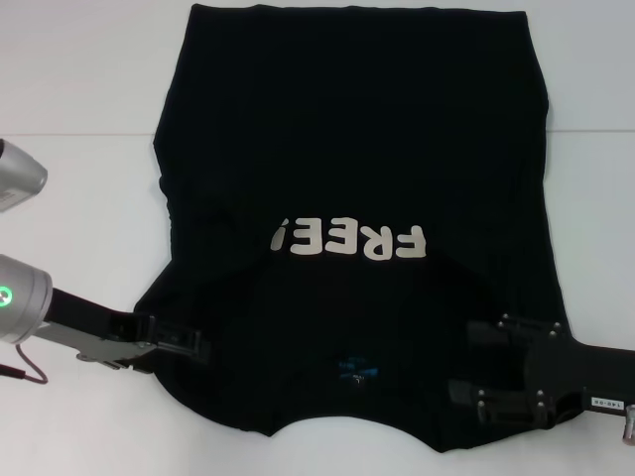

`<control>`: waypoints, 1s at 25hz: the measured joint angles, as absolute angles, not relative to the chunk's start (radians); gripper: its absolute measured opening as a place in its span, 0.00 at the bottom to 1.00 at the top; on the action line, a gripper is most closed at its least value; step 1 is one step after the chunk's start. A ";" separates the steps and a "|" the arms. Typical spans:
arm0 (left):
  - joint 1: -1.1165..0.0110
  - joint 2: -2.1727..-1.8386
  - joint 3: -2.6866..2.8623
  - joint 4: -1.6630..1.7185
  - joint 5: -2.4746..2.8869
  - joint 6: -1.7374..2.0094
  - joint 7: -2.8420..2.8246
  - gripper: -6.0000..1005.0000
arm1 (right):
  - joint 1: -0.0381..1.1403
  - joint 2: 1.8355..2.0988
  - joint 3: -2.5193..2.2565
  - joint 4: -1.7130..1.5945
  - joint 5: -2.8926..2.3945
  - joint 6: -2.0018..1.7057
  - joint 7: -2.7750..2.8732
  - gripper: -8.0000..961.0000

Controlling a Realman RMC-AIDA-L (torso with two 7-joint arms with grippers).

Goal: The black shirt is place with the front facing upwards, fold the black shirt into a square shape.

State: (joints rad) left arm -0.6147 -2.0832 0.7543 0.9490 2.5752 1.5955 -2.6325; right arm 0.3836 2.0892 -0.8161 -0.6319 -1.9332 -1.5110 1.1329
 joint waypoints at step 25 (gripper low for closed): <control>-0.631 -2.120 0.872 0.989 2.644 1.504 -2.669 0.90 | 0.386 2.088 -0.816 -0.644 -1.932 -1.533 1.163 0.87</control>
State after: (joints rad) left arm -0.6306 -2.1195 0.8715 0.9893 2.6444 1.5037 -2.6690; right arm 0.3856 2.0881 -0.8160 -0.6443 -1.9321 -1.5325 1.1628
